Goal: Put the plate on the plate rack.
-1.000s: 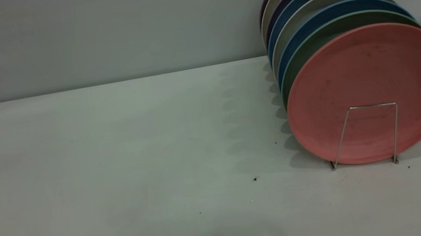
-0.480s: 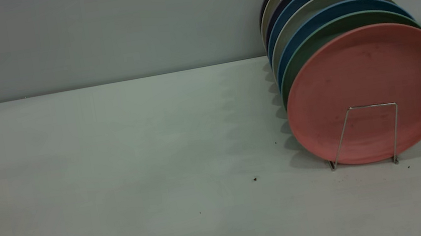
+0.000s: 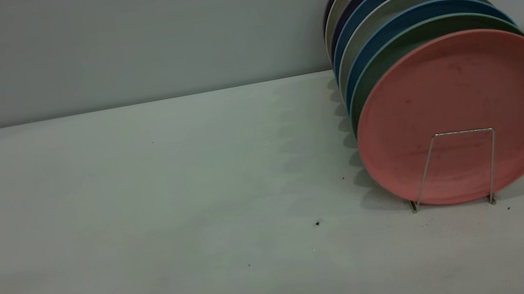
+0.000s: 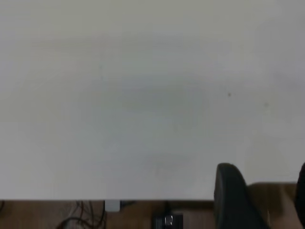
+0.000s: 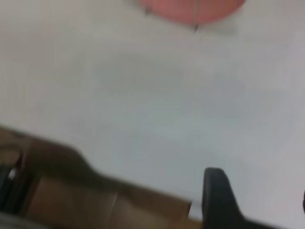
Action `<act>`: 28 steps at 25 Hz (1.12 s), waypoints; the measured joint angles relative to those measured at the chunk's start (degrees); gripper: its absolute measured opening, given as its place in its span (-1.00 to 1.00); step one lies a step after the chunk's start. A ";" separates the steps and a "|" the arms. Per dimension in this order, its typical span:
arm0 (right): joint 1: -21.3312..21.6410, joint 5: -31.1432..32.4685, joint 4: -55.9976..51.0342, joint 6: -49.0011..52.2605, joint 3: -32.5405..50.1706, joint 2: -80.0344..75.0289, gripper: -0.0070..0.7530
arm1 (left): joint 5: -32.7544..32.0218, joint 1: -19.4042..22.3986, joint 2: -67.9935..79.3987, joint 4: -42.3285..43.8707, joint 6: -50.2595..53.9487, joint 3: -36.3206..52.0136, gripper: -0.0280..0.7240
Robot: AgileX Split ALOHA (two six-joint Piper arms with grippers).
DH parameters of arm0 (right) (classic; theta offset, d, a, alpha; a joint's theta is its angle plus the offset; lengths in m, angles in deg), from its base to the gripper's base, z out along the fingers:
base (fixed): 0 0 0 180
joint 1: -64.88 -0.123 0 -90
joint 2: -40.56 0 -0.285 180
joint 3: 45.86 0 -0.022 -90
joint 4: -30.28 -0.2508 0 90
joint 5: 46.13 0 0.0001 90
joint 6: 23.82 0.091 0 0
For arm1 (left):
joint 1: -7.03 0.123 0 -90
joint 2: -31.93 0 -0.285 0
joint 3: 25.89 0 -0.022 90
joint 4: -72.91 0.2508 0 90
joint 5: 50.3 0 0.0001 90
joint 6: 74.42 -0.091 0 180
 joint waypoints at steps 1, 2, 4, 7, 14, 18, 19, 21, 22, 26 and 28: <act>0.00 -0.38 0.21 -0.23 0.27 0.55 0.16 | -0.26 0.00 -0.27 0.00 0.00 0.32 0.03; 0.00 -0.52 0.40 -0.29 0.47 0.83 0.16 | -0.41 -0.05 -0.40 0.00 0.00 0.53 0.03; 0.00 -0.66 0.59 -0.36 0.88 1.35 0.16 | -0.55 -0.68 -0.53 -0.07 0.00 0.84 0.03; 0.00 -0.95 1.27 -0.23 0.94 3.12 0.16 | -0.61 -1.91 -0.53 -0.07 0.05 0.89 0.03; 0.00 -1.14 3.58 1.88 0.94 9.45 0.17 | -0.61 -6.09 -0.57 -0.07 0.65 0.89 0.03; 0.00 -1.14 3.65 1.89 0.94 9.73 0.17 | -0.61 -6.48 -0.57 -0.07 1.28 0.89 0.03; 0.00 -1.14 3.65 2.13 0.94 9.73 0.17 | -0.61 -6.50 -0.57 -0.07 1.26 0.89 0.03; 0.00 -1.14 3.65 3.77 0.94 9.73 0.17 | -0.61 -6.50 -0.57 -0.07 1.30 0.89 0.03; 0.00 -1.14 3.65 4.55 0.94 9.73 0.17 | -0.61 -6.50 -0.57 -0.07 1.30 0.89 0.03; 0.00 -1.19 3.59 5.51 0.94 9.73 0.17 | -0.61 -6.50 -0.57 -0.07 1.42 0.89 0.03; 0.00 -1.19 3.59 5.58 0.94 9.73 0.17 | -0.61 -6.50 -0.57 -0.07 1.42 0.89 0.03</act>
